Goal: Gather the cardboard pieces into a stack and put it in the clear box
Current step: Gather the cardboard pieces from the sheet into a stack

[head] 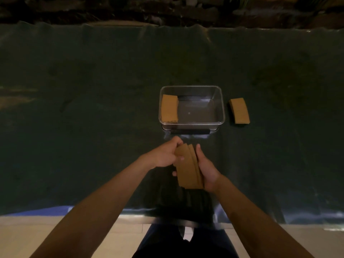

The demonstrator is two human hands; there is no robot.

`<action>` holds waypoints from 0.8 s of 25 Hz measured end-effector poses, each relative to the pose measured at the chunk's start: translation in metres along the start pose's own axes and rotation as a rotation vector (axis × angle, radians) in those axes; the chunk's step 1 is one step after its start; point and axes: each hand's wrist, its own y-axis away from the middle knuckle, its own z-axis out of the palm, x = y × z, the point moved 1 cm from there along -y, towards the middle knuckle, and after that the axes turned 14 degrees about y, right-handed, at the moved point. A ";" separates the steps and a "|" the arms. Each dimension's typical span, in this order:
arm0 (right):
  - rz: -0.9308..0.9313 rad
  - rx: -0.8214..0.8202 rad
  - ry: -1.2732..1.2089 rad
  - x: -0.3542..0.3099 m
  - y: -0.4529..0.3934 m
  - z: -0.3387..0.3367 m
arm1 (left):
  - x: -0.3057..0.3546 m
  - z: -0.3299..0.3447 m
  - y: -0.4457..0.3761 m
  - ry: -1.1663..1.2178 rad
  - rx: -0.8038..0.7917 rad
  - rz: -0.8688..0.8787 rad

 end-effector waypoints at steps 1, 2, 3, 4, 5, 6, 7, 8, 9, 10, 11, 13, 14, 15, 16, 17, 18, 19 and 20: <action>-0.011 -0.019 -0.026 0.000 0.001 0.000 | 0.004 0.004 -0.001 -0.052 0.002 0.025; -0.021 -0.036 -0.041 0.000 0.002 -0.001 | 0.006 0.006 -0.001 -0.089 0.005 0.052; -0.029 -0.050 -0.057 0.000 0.002 -0.002 | 0.008 0.008 -0.001 -0.127 0.014 0.083; -0.032 -0.059 -0.078 0.000 0.002 -0.002 | 0.010 0.010 0.000 -0.172 0.031 0.118; -0.034 -0.058 -0.095 0.001 0.001 -0.002 | 0.011 0.012 0.000 -0.216 0.053 0.155; -0.038 -0.037 -0.098 0.001 0.000 -0.001 | 0.012 0.014 0.001 -0.251 0.073 0.191; -0.043 0.000 -0.092 0.003 -0.001 -0.001 | 0.012 0.016 0.001 -0.278 0.088 0.219; -0.049 0.034 -0.091 0.005 -0.003 -0.001 | 0.011 0.017 0.001 -0.310 0.099 0.236; -0.057 0.056 -0.104 0.008 -0.003 0.000 | 0.011 0.018 0.002 -0.349 0.107 0.244; -0.068 0.070 -0.125 0.010 -0.004 0.000 | 0.010 0.020 0.003 -0.399 0.113 0.251; -0.084 0.082 -0.149 0.011 -0.003 -0.002 | 0.009 0.023 0.003 -0.454 0.119 0.263; -0.124 0.103 -0.197 0.011 -0.001 -0.006 | 0.008 0.029 0.004 -0.534 0.110 0.296; -0.147 0.121 -0.216 0.010 0.001 -0.009 | 0.007 0.032 0.004 -0.551 0.082 0.303; -0.165 0.149 -0.221 0.007 0.003 -0.012 | 0.007 0.037 0.005 -0.536 0.036 0.294; -0.174 0.183 -0.214 0.003 0.004 -0.015 | 0.007 0.041 0.005 -0.483 -0.022 0.275; -0.180 0.214 -0.200 -0.001 0.006 -0.018 | 0.008 0.046 0.006 -0.437 -0.072 0.264; -0.183 0.234 -0.184 -0.005 0.008 -0.020 | 0.008 0.051 0.006 -0.430 -0.096 0.280; -0.182 0.242 -0.167 -0.007 0.010 -0.021 | 0.007 0.055 0.005 -0.460 -0.090 0.313; -0.166 0.237 -0.154 -0.009 0.012 -0.022 | 0.007 0.059 0.004 -0.482 -0.062 0.344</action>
